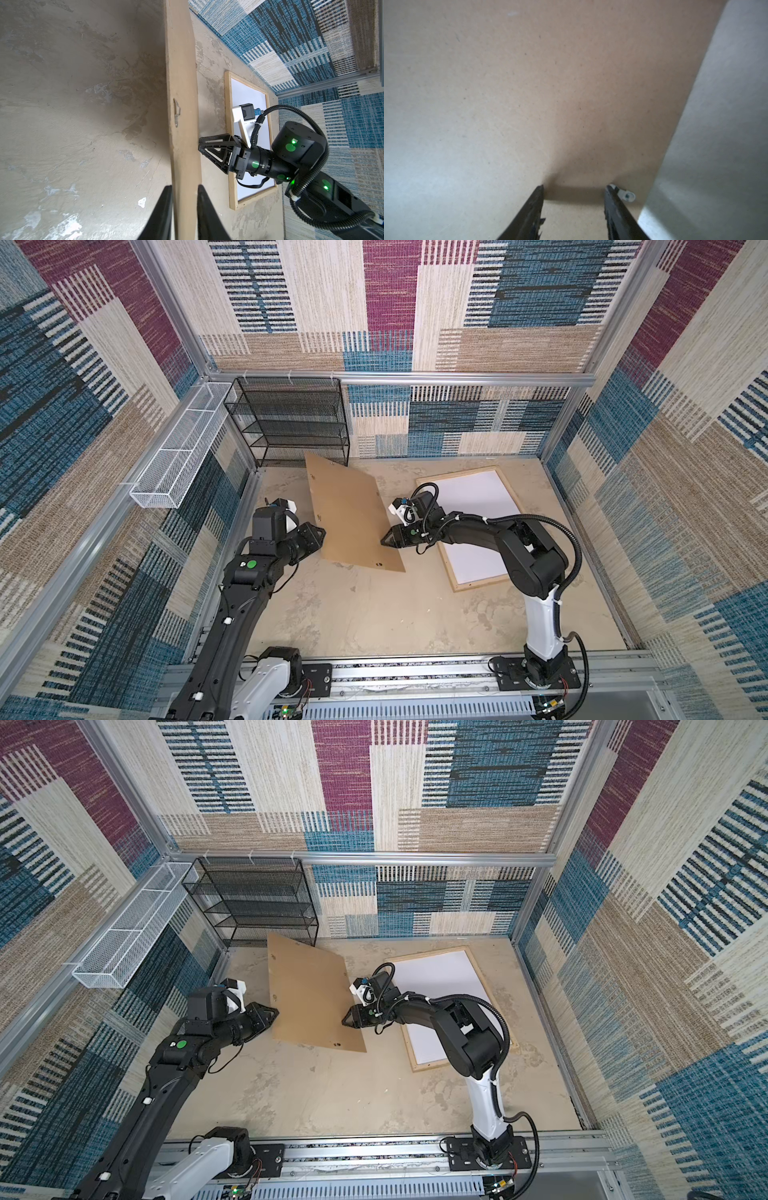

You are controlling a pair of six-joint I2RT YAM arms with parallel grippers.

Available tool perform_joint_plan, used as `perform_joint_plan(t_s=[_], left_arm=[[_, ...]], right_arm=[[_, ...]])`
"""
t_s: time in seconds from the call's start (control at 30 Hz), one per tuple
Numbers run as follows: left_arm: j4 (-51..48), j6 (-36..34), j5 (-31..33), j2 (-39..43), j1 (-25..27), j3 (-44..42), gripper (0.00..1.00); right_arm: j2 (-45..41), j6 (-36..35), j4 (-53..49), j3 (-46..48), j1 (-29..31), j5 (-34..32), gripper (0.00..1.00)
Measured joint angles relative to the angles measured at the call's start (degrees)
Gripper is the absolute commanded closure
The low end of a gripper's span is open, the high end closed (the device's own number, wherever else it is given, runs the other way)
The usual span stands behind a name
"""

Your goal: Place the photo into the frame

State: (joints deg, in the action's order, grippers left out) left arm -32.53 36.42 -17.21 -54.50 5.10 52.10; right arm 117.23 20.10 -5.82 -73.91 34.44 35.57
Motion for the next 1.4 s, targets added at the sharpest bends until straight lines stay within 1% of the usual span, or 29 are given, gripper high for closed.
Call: perform_joint_plan(t_s=[0.1, 0.33, 0.4, 0.6, 0.9, 1.0, 1.13, 1.27, 1.4], left_arm=[[0.85, 0.26, -0.35, -0.13, 0.00, -0.48, 0.80], [1.40, 1.09, -0.79, 0.07, 0.00, -1.22, 0.97], [1.33, 1.11, -0.94, 0.20, 0.02, -1.14, 1.00], [0.57, 1.09, -0.92, 0.81, 0.04, -1.14, 1.00], [-5.60, 1.11, 0.90, 6.84, 0.07, -0.46, 1.00], [-7.48, 1.11, 1.86, 8.87, 0.07, -0.24, 1.00], [-8.39, 1.46, 1.44, 11.52, 0.04, -1.14, 1.00], [-7.56, 4.15, -0.22, 14.16, 0.04, -3.30, 1.00], [-6.86, 6.71, -1.77, 17.99, 0.07, -5.11, 1.00]], right_arm=[[0.00, 0.20, 0.44, 0.11, -0.04, 0.46, 0.51], [-0.02, 0.37, 0.50, 0.15, -0.24, 1.11, 0.51], [-0.15, 0.37, 0.46, 0.28, -0.44, 1.36, 0.51], [-1.97, 0.02, -1.03, 0.07, -2.21, 1.31, 0.51], [-8.79, -2.36, -2.86, -3.26, -7.41, -1.18, 0.50], [-10.49, -3.30, -4.13, -3.82, -9.66, -3.10, 0.51], [-12.17, -4.33, -6.25, -3.82, -13.29, -7.02, 0.50], [-13.20, -5.42, -8.98, -4.00, -16.15, -14.84, 0.50], [-13.33, -7.15, -11.80, -4.61, -18.78, -23.39, 0.48]])
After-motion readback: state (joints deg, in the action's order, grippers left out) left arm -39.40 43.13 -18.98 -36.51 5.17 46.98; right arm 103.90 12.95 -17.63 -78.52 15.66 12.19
